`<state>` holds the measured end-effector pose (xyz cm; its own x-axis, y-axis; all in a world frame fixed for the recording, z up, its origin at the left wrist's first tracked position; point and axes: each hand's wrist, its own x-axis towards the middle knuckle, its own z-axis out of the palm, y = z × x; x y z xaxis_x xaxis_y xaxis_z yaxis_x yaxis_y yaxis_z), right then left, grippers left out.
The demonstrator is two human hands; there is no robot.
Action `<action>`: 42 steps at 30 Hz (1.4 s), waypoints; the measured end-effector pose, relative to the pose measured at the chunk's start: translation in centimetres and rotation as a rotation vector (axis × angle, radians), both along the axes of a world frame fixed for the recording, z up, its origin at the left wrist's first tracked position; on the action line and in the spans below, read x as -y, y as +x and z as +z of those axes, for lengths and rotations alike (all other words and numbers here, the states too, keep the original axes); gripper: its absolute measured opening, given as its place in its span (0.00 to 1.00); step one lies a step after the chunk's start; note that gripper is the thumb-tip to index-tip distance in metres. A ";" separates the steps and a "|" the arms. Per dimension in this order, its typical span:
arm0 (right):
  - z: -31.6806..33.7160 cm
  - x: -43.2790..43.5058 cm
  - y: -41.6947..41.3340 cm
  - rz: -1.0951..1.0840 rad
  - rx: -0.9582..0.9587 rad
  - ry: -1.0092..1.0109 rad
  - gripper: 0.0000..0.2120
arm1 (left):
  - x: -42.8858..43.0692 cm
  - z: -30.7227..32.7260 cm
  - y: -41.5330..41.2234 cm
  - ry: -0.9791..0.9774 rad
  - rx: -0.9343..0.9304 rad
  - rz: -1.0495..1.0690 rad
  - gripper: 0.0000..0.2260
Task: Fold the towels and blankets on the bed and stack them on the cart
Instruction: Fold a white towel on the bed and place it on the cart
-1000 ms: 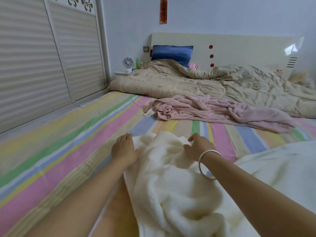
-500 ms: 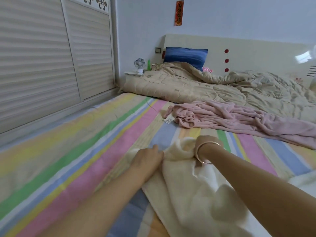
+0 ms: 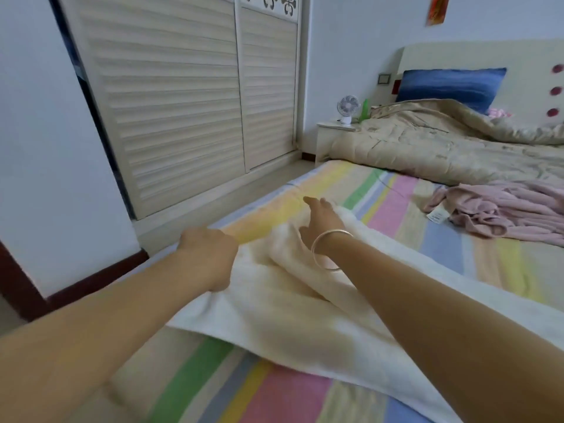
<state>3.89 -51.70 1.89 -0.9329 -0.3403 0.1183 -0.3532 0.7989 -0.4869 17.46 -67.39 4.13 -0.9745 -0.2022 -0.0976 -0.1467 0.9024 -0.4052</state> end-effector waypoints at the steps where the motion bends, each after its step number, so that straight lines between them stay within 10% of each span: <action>1: -0.9 0.4 0.6 0.045 0.060 0.016 0.31 | 0.8 -0.9 0.5 0.125 0.074 0.042 0.21; 5: -2.7 -0.8 4.7 0.131 -0.123 -0.001 0.28 | 4.7 -4.4 1.7 0.672 0.017 0.236 0.18; 9: -1.9 -3.6 12.0 0.260 -0.315 0.015 0.06 | 7.2 -6.2 3.1 0.663 -0.077 0.288 0.08; 13: -3.3 -7.7 17.1 0.310 -0.205 0.329 0.23 | 6.4 -6.0 3.7 0.731 -0.015 0.387 0.30; 20: -5.5 -12.4 18.2 0.295 -0.580 0.505 0.04 | 5.6 -6.8 3.0 0.635 -0.149 0.474 0.19; 28: -2.9 -7.3 21.3 0.335 -0.480 0.110 0.10 | 7.7 -5.8 3.3 0.210 -0.373 0.447 0.11; 42: -7.8 -9.1 26.8 0.385 -0.477 0.085 0.31 | 5.0 -7.9 6.4 -0.016 -0.391 0.316 0.18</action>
